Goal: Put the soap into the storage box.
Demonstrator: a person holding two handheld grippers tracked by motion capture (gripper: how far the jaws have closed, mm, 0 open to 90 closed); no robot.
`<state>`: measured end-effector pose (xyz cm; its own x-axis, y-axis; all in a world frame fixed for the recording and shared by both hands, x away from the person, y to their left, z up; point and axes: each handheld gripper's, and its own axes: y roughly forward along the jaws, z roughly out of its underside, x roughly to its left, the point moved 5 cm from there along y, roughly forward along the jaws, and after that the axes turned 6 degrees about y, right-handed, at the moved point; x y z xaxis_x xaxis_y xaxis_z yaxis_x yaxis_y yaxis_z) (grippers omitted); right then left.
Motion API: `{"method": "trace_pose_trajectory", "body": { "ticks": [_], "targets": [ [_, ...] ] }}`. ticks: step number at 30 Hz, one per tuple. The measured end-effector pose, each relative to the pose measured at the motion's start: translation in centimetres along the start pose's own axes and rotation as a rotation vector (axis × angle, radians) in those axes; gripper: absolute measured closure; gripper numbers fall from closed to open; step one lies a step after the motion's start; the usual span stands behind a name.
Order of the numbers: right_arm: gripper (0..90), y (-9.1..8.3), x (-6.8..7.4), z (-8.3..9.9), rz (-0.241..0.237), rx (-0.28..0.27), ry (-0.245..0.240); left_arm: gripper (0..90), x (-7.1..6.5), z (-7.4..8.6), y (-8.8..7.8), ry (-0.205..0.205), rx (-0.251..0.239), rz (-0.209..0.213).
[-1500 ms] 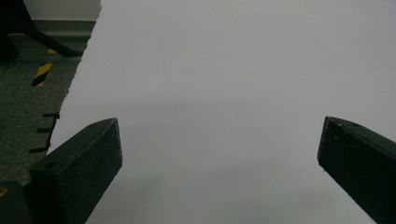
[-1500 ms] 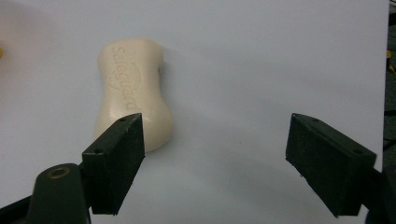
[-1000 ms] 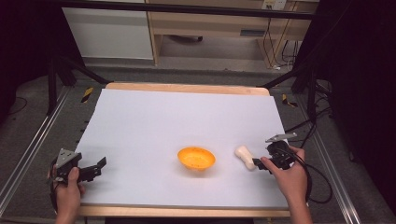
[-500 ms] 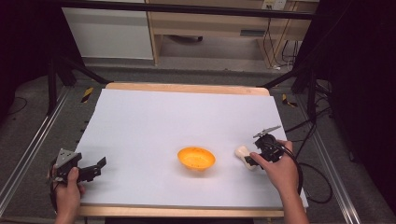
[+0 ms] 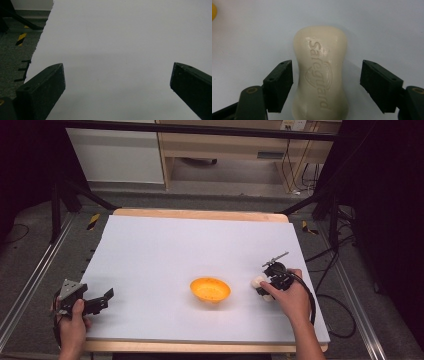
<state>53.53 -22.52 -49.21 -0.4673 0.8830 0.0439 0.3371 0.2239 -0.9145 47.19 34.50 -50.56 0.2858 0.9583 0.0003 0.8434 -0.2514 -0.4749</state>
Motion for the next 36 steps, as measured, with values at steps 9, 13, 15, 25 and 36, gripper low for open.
{"method": "trace_pose_trajectory", "body": {
  "ticks": [9,13,15,25,36],
  "targets": [
    [42.5,0.86,0.04,0.11,-0.007,0.025,-0.010,0.0,-0.04,0.00,0.01,-0.001,0.001,0.001],
    [48.8,0.75,-0.10,0.31,0.007,0.014,-0.022,0.0,-0.03,0.01,0.00,0.000,0.002,0.002],
    [48.7,0.76,-0.08,0.32,0.011,0.015,-0.018,0.0,-0.04,0.01,0.00,0.000,0.002,0.001],
    [49.9,0.75,-0.05,0.37,0.000,0.008,-0.022,0.0,-0.02,0.01,0.00,-0.001,0.001,-0.003],
    [50.0,0.44,0.06,0.53,-0.026,0.010,-0.088,0.0,0.01,0.01,0.01,0.001,0.004,-0.003]
  ]
}}
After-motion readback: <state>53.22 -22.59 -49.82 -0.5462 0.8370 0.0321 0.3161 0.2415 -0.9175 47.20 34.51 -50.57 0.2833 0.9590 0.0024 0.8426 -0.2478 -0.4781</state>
